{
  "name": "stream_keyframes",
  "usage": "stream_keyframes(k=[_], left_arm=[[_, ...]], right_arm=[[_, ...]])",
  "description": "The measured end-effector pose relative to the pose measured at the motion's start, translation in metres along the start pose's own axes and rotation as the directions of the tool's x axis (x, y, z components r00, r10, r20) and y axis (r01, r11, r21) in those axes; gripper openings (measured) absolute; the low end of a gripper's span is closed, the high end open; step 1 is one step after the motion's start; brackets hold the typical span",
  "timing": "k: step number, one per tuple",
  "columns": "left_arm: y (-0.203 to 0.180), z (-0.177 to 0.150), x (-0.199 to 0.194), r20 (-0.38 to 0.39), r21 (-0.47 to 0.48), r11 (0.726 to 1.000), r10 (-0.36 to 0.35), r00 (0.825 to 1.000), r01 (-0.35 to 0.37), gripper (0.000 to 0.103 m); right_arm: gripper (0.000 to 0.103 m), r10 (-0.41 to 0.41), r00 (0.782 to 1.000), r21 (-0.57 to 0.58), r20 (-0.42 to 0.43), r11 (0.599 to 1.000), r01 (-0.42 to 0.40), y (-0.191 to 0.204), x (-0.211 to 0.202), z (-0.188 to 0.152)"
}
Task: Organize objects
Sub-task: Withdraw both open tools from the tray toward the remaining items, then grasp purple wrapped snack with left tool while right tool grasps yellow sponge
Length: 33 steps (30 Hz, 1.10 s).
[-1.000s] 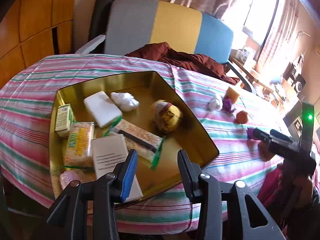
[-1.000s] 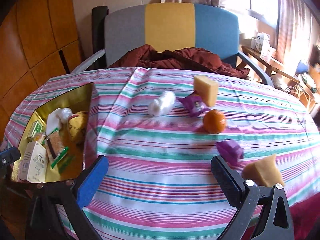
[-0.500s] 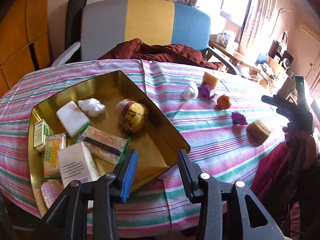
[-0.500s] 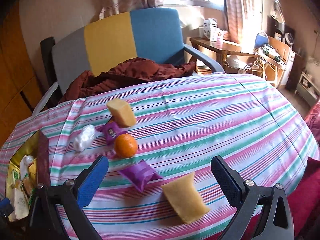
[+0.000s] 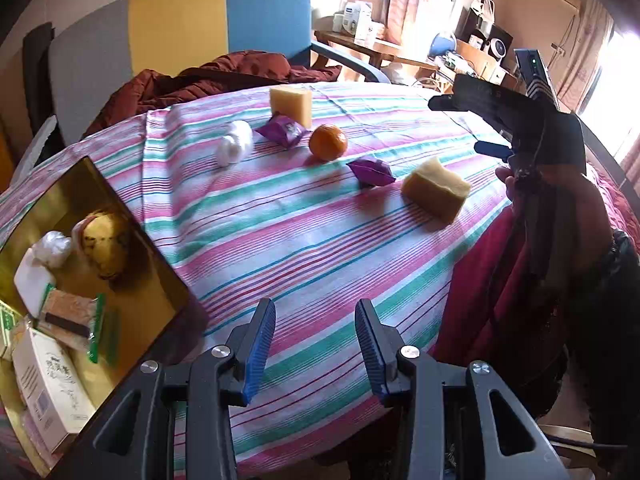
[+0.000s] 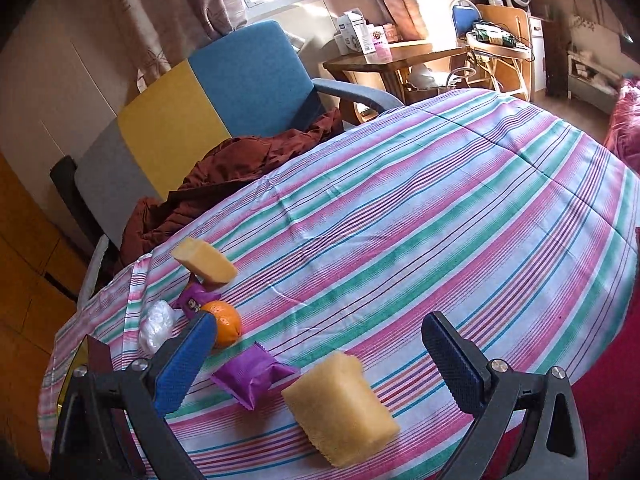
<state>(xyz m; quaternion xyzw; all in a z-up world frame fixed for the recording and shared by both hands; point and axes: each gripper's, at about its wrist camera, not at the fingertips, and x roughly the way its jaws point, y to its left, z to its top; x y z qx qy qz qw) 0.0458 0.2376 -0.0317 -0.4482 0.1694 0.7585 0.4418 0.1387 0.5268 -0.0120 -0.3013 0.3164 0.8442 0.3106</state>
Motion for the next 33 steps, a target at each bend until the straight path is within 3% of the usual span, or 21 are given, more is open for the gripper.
stream_keyframes(k=[15, 28, 33], left_arm=[[-0.010, 0.019, 0.034, -0.067, -0.016, 0.999, -0.036, 0.997, 0.034, 0.041], [-0.015, 0.051, 0.062, -0.077, -0.079, 0.994, -0.080, 0.994, 0.074, 0.042], [-0.033, 0.078, 0.072, -0.050, 0.010, 0.997, -0.082, 0.995, 0.082, 0.047]], right_arm=[[0.103, 0.021, 1.000, 0.018, -0.021, 1.000, -0.021, -0.005, 0.005, 0.000], [0.103, 0.033, 0.999, 0.069, -0.017, 0.997, -0.032, -0.013, 0.005, 0.003], [0.103, 0.032, 0.999, 0.070, -0.025, 0.997, -0.031, -0.013, 0.007, 0.002]])
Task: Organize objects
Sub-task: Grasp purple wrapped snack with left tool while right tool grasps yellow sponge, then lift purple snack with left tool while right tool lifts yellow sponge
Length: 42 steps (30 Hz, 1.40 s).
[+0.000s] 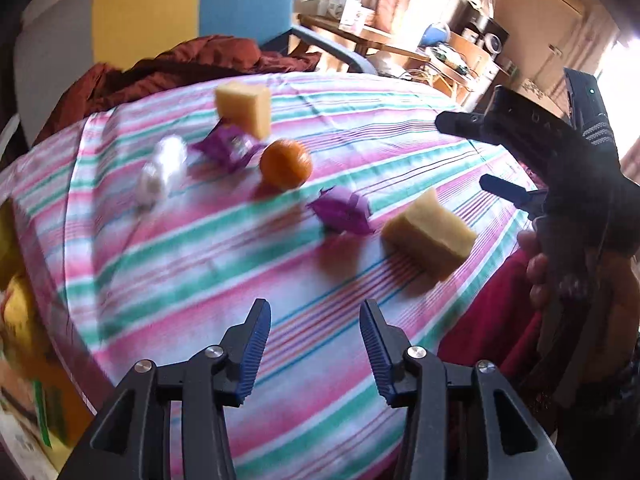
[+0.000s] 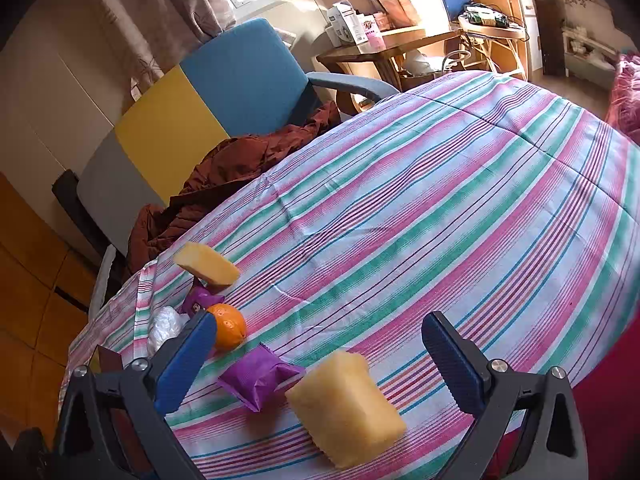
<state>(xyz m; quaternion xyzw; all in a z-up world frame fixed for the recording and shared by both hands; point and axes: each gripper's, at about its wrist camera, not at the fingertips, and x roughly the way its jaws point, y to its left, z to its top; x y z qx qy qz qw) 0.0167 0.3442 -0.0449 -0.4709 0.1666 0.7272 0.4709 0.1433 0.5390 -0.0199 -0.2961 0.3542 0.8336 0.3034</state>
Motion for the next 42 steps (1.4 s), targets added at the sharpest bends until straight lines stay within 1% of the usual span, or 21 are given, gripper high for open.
stream_keyframes(k=[3, 5, 8, 12, 16, 19, 20, 21, 22, 24, 27, 30, 34, 36, 38, 42], left_arm=[[-0.014, 0.020, 0.009, 0.002, 0.087, 0.996, 0.000, 1.000, 0.000, 0.052], [-0.023, 0.032, 0.018, -0.004, 0.139, 0.990, 0.009, 1.000, -0.008, 0.052], [-0.030, 0.051, 0.035, -0.019, 0.183, 0.983, 0.006, 1.000, -0.003, 0.052], [-0.031, 0.064, 0.058, -0.056, 0.201, 0.980, 0.016, 0.998, -0.004, 0.052], [-0.029, 0.069, 0.081, -0.104, 0.211, 0.977, 0.029, 0.994, -0.006, 0.052], [-0.028, 0.072, 0.094, -0.133, 0.210, 0.978, 0.019, 0.991, 0.009, 0.052], [-0.029, 0.072, 0.098, -0.136, 0.211, 0.977, 0.014, 0.991, 0.015, 0.048], [-0.030, 0.071, 0.099, -0.135, 0.213, 0.977, 0.011, 0.991, 0.018, 0.041], [-0.030, 0.068, 0.100, -0.132, 0.213, 0.977, 0.011, 0.991, 0.018, 0.037], [-0.029, 0.060, 0.098, -0.113, 0.213, 0.977, 0.007, 0.994, 0.017, 0.035], [-0.021, 0.039, 0.086, -0.068, 0.195, 0.981, 0.024, 0.997, -0.010, 0.034], [-0.004, 0.013, 0.068, -0.034, 0.124, 0.992, 0.032, 0.999, -0.027, 0.034], [0.017, -0.023, 0.043, 0.017, 0.049, 0.997, 0.062, 0.998, -0.062, 0.033], [0.024, -0.035, 0.036, 0.040, 0.024, 0.998, 0.055, 0.998, -0.056, 0.033], [0.024, -0.040, 0.032, 0.050, 0.026, 0.998, 0.057, 0.997, -0.059, 0.033], [0.018, -0.035, 0.040, 0.049, 0.052, 0.995, 0.078, 0.996, -0.080, 0.033]], right_arm=[[0.103, 0.002, 1.000, 0.007, -0.003, 1.000, -0.002, -0.001, 0.001, 0.000], [0.103, 0.005, 1.000, 0.011, -0.004, 1.000, -0.005, -0.002, 0.001, 0.000], [0.103, 0.010, 1.000, 0.017, -0.006, 1.000, -0.009, -0.002, 0.001, 0.000], [0.103, 0.019, 1.000, 0.028, -0.007, 0.999, -0.019, -0.004, 0.002, 0.001], [0.103, 0.027, 1.000, 0.039, -0.013, 0.999, -0.027, -0.006, 0.003, 0.001], [0.103, 0.031, 0.999, 0.041, -0.019, 0.999, -0.030, -0.006, 0.004, 0.001], [0.103, 0.031, 0.999, 0.041, -0.020, 0.999, -0.030, -0.006, 0.004, 0.001], [0.103, 0.030, 0.999, 0.041, -0.020, 0.999, -0.030, -0.006, 0.004, 0.001], [0.103, 0.031, 0.999, 0.041, -0.021, 0.999, -0.030, -0.006, 0.004, 0.001], [0.103, 0.029, 0.999, 0.042, -0.025, 0.999, -0.028, -0.006, 0.005, 0.001], [0.103, 0.031, 0.999, 0.033, -0.030, 0.999, -0.030, -0.005, 0.006, 0.001], [0.103, 0.020, 0.999, 0.017, -0.040, 1.000, -0.019, -0.002, 0.008, 0.000], [0.103, 0.007, 0.998, -0.007, -0.058, 1.000, -0.007, 0.001, 0.012, -0.001], [0.103, -0.006, 0.998, -0.022, -0.063, 1.000, 0.005, 0.003, 0.013, -0.001], [0.103, -0.018, 0.998, -0.034, -0.068, 0.999, 0.016, 0.005, 0.014, -0.002], [0.103, -0.050, 0.996, -0.064, -0.080, 0.997, 0.045, 0.010, 0.017, -0.004]])
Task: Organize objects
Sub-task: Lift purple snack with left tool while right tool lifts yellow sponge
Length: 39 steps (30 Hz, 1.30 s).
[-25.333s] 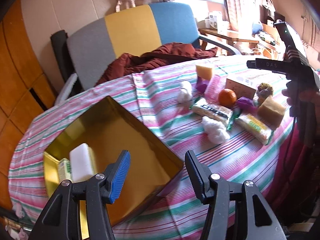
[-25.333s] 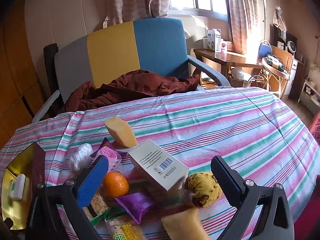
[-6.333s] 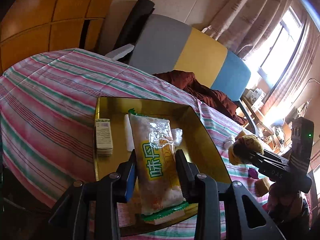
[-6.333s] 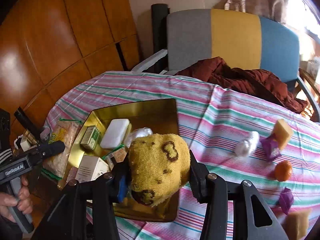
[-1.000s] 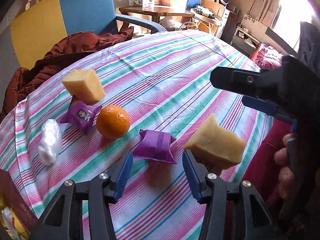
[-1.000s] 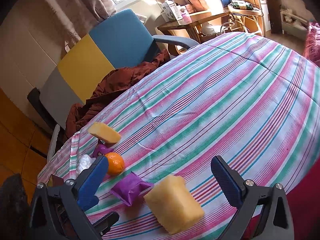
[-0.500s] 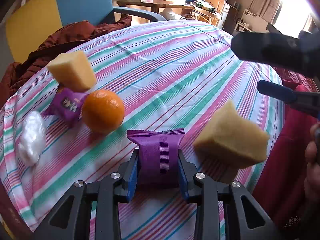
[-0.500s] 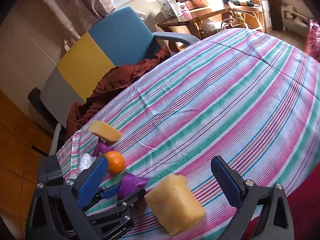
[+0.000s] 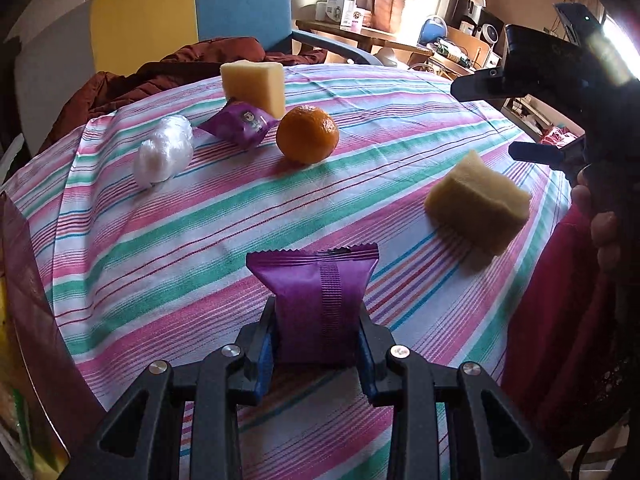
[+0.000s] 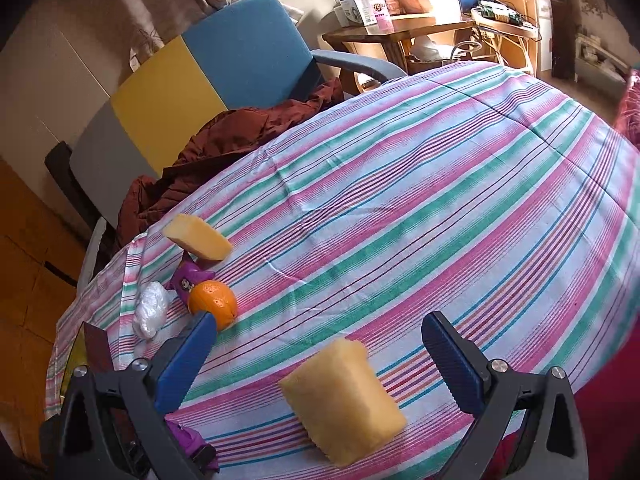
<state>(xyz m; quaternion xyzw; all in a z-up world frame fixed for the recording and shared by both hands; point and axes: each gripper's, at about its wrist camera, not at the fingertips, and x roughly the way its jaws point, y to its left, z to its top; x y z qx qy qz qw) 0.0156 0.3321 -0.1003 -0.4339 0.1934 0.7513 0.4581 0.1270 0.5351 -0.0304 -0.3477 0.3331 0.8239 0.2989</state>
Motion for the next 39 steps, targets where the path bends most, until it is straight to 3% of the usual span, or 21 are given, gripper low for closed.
stream_keyframes(k=[4, 9, 14, 20, 21, 23, 25, 27, 31, 39], left_arm=[[-0.001, -0.001, -0.001, 0.005, 0.007, 1.000, 0.009, 1.000, -0.009, 0.033], [0.000, -0.002, -0.002, 0.010, -0.001, 1.000, 0.002, 1.000, -0.002, 0.033], [0.003, -0.003, -0.002, 0.015, -0.013, 1.000, -0.013, 1.000, 0.014, 0.033], [0.006, -0.004, -0.003, 0.022, -0.026, 0.999, -0.034, 0.999, 0.034, 0.033], [0.007, -0.005, -0.004, 0.024, -0.031, 0.999, -0.038, 0.999, 0.039, 0.033], [0.009, -0.006, -0.006, 0.027, -0.043, 0.998, -0.046, 0.999, 0.048, 0.033], [0.010, -0.007, -0.009, 0.026, -0.054, 0.997, -0.050, 0.998, 0.052, 0.033], [0.011, -0.010, -0.013, 0.022, -0.057, 0.997, -0.049, 0.999, 0.050, 0.033], [0.010, -0.016, -0.027, 0.031, -0.061, 0.997, -0.050, 0.998, 0.051, 0.033], [0.016, -0.024, -0.074, 0.098, -0.080, 0.995, -0.056, 0.994, 0.064, 0.033]], right_arm=[[0.103, -0.024, 0.999, -0.025, -0.025, 0.999, 0.024, 0.003, 0.004, -0.003], [0.103, -0.010, 0.990, -0.010, -0.138, 1.000, 0.008, 0.003, 0.018, -0.010], [0.103, -0.058, 0.977, -0.032, -0.207, 0.998, 0.053, 0.005, 0.026, -0.017], [0.101, -0.184, 0.944, -0.174, -0.274, 0.975, 0.139, 0.023, 0.042, -0.033], [0.097, -0.204, 0.941, -0.200, -0.272, 0.968, 0.152, 0.026, 0.043, -0.035], [0.069, -0.245, 0.931, -0.252, -0.270, 0.951, 0.177, 0.030, 0.047, -0.039], [0.061, -0.308, 0.918, -0.306, -0.250, 0.925, 0.227, 0.035, 0.050, -0.043], [0.058, -0.311, 0.921, -0.329, -0.233, 0.917, 0.226, 0.038, 0.049, -0.044], [0.056, -0.198, 0.961, -0.340, -0.192, 0.932, 0.124, 0.047, 0.038, -0.046], [0.057, -0.096, 0.979, -0.400, -0.179, 0.916, 0.016, 0.063, 0.032, -0.054]])
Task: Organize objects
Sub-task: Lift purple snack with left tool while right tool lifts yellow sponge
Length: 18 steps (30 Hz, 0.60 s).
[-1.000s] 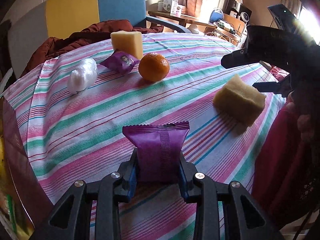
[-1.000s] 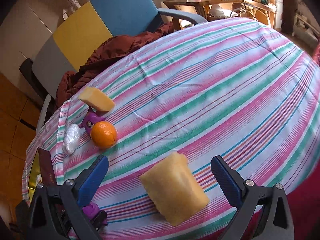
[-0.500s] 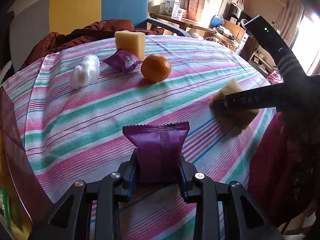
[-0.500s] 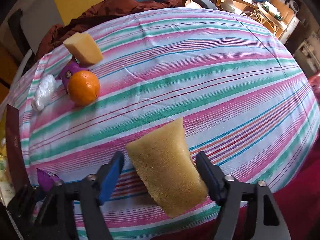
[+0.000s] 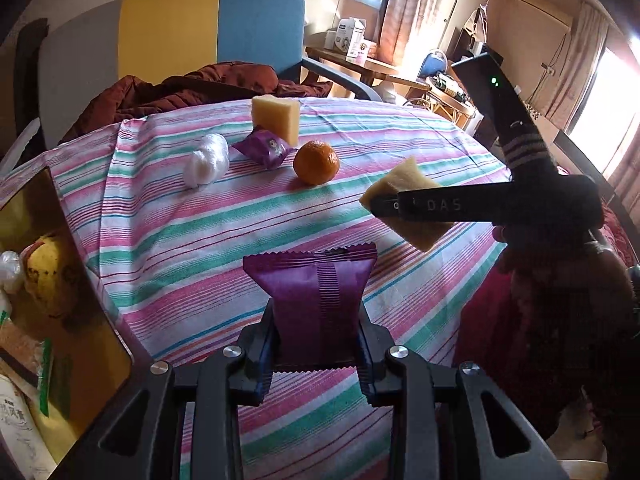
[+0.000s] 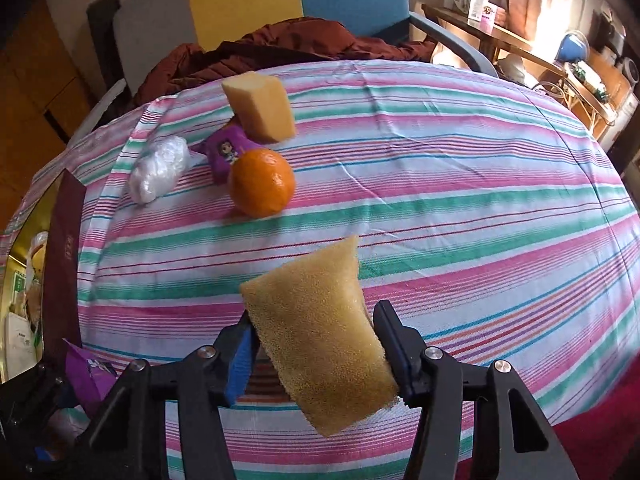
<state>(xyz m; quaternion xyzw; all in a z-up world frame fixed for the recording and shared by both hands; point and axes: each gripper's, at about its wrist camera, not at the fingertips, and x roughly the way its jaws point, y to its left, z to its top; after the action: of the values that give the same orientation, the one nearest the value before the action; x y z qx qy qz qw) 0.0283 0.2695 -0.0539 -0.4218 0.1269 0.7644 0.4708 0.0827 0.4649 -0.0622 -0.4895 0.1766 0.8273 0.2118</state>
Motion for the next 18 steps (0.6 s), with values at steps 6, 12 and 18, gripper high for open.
stream_keyframes(k=[6, 12, 18], left_arm=[[0.017, -0.004, -0.035, 0.044, -0.061, 0.998, 0.021, 0.999, -0.018, 0.033], [0.056, -0.004, -0.082, 0.117, -0.173, 0.981, 0.105, 0.988, -0.084, 0.033], [0.097, -0.010, -0.126, 0.175, -0.278, 0.942, 0.242, 0.954, -0.188, 0.033]], right_arm=[[0.057, 0.036, 0.998, -0.018, 0.043, 0.999, -0.035, 0.009, -0.011, 0.000], [0.057, 0.061, 0.997, -0.043, 0.051, 0.997, -0.059, 0.020, -0.014, -0.004], [0.057, 0.146, 0.985, -0.083, 0.088, 0.987, -0.139, 0.055, -0.033, -0.009]])
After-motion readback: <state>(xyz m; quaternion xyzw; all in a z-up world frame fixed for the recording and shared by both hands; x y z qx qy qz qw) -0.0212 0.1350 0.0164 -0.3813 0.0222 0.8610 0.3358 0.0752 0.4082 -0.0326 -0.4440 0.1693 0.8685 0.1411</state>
